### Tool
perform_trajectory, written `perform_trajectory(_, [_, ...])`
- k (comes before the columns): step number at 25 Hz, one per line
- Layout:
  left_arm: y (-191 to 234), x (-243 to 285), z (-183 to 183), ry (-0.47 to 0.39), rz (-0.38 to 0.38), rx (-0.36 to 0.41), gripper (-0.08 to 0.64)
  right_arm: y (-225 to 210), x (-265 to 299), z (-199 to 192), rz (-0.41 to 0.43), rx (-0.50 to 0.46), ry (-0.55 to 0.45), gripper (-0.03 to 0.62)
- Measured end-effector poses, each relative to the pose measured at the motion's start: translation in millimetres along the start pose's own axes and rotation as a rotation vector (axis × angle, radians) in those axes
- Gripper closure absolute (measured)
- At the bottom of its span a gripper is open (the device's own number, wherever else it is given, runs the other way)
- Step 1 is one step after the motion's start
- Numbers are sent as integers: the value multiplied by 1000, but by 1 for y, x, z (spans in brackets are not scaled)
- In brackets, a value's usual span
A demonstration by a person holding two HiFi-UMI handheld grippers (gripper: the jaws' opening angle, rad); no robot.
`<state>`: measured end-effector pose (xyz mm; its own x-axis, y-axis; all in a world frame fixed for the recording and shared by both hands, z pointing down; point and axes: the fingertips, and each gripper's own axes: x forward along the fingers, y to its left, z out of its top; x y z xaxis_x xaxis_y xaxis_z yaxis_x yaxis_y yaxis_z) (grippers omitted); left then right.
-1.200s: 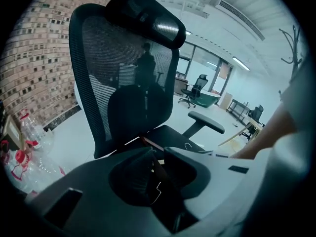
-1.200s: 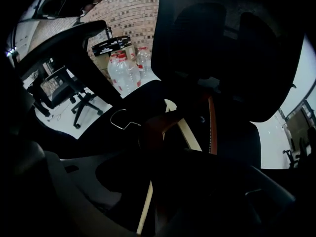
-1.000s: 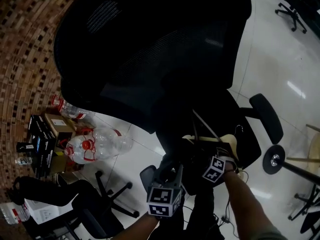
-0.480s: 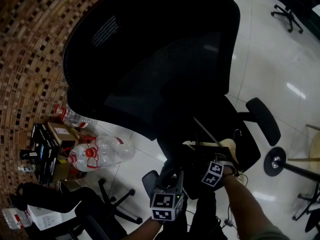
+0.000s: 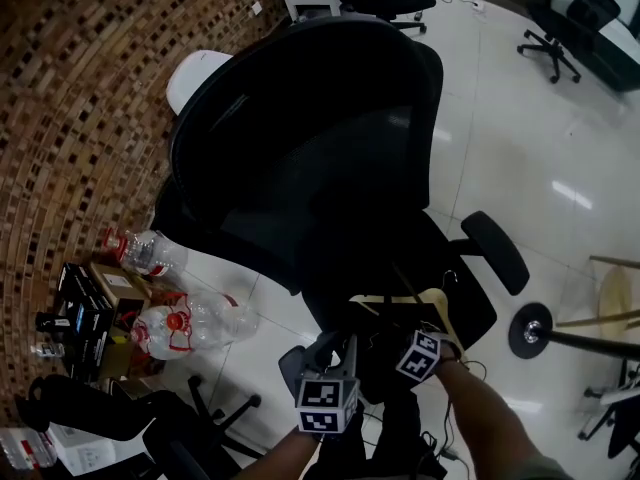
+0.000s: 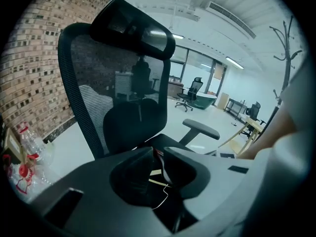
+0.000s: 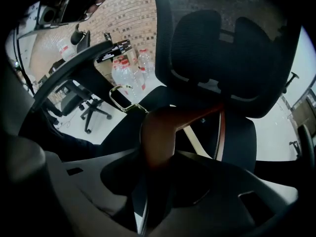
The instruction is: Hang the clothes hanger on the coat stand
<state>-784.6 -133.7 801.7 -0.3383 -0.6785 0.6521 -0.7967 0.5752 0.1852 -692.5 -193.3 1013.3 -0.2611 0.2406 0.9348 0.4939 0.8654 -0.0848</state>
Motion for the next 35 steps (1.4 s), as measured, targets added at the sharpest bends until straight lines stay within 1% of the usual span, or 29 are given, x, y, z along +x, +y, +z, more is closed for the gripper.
perform_trajectory(4, [-6,-29,29,-49,4,12,489,19,-49,15,12,50,-42,445])
perform_trajectory(9, [-16,-70,76,-130,3,30,506,43,-120,36,23,122,-108,451])
perform_trajectory(12, [-27,-98,107,-190,-3,45,516,50,-172,49,-18,160,-162,451])
perform_trajectory(16, [-44,-152,145,-246,0,62,535,77,-244,67,-41,238,-257,451])
perform_trajectory(19, [-62,-185,175,-302,-14,79,542,81,-299,74,-94,294,-321,451])
perform_trajectory(23, [-96,-227,214,-379,-67,113,545,78,-373,83,-222,358,-431,453])
perform_trajectory(26, [-121,-259,234,-424,-105,139,545,75,-420,84,-302,430,-502,454])
perform_trajectory(28, [-138,-276,241,-449,-125,158,545,73,-446,80,-337,498,-562,454])
perform_trajectory(32, [-171,-303,252,-503,-177,186,545,71,-501,75,-379,640,-709,454])
perform_trajectory(33, [-178,-310,252,-510,-196,190,545,74,-514,75,-389,672,-745,454])
perform_trajectory(35, [-187,-323,241,-505,-234,204,545,91,-535,73,-410,732,-814,454])
